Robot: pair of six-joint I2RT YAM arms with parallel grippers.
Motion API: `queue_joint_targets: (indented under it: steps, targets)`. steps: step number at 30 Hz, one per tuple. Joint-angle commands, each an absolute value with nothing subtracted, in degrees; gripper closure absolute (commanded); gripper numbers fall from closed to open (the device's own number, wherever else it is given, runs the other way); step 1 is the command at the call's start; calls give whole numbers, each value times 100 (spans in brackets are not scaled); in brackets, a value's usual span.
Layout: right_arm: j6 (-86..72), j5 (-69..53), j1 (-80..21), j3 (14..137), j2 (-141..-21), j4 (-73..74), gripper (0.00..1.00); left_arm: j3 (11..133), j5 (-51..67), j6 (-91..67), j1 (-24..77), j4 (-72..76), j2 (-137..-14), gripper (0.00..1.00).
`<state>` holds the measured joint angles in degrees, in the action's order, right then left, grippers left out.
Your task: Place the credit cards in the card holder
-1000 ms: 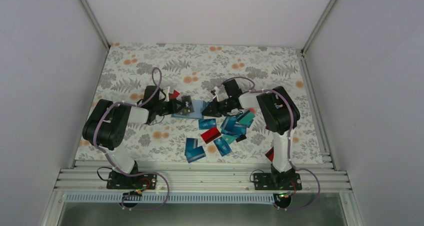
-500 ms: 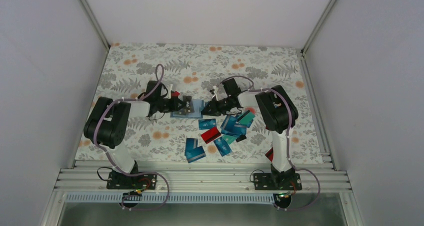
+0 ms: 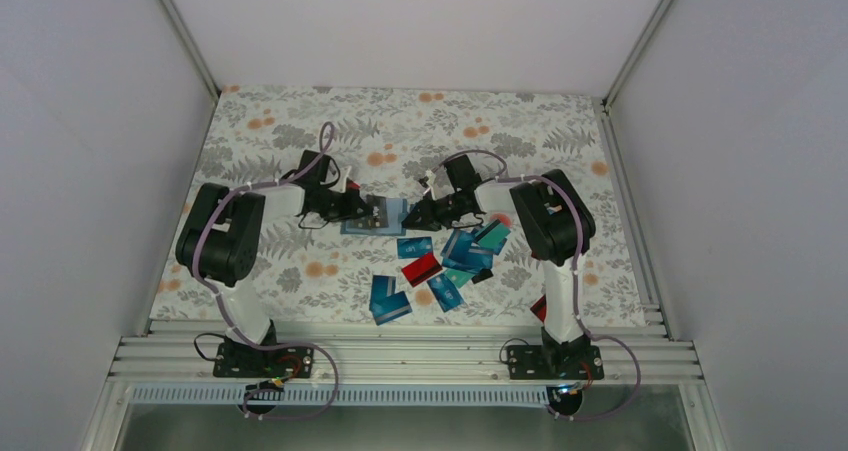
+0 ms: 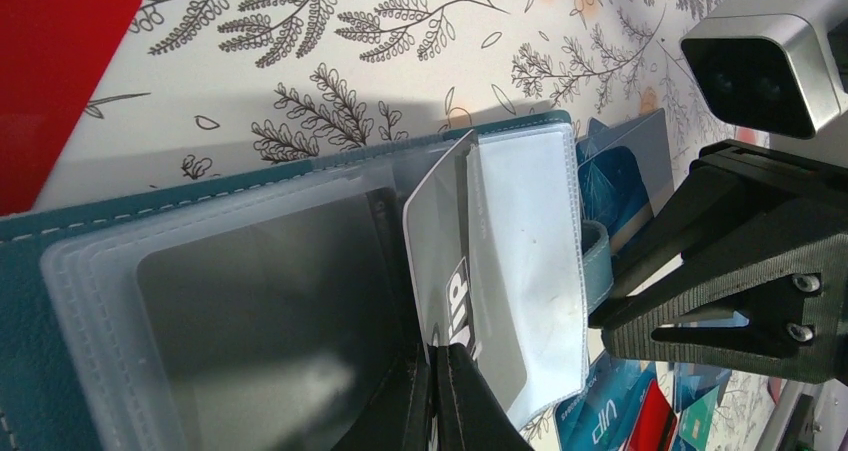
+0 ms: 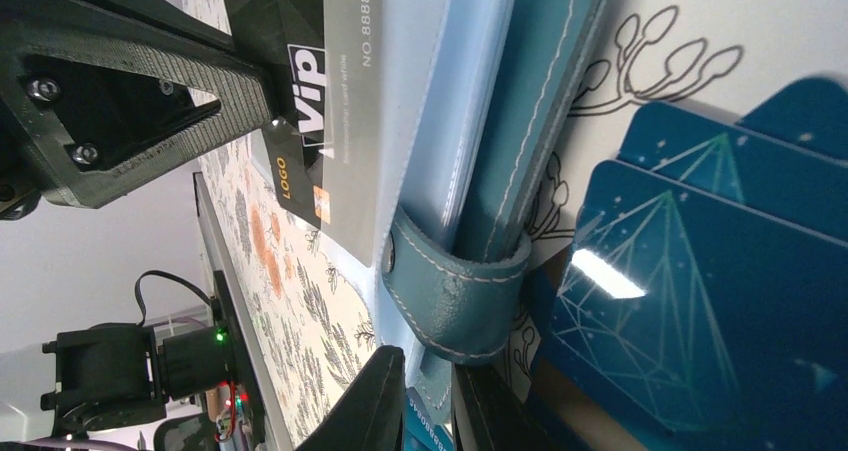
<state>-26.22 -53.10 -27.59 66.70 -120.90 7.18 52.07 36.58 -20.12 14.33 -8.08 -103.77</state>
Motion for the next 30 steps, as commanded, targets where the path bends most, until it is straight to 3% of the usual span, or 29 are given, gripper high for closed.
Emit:
queue_joint_targets:
  steps: [1, 12, 30]
  targets:
    - [-2461, -4927, -2741, 6781, -12293, 826, 87, 5413, 3546, -1622, 1424, -1613, -10527, 97]
    - [-2457, -4948, -2742, 6827, -12331, 811, 88, 5667, 3691, -1337, 1438, -2145, -10583, 98]
    - [-2461, -5005, -2750, 6916, -12442, 855, 89, 5816, 3958, -1782, 1614, -1647, -10959, 98]
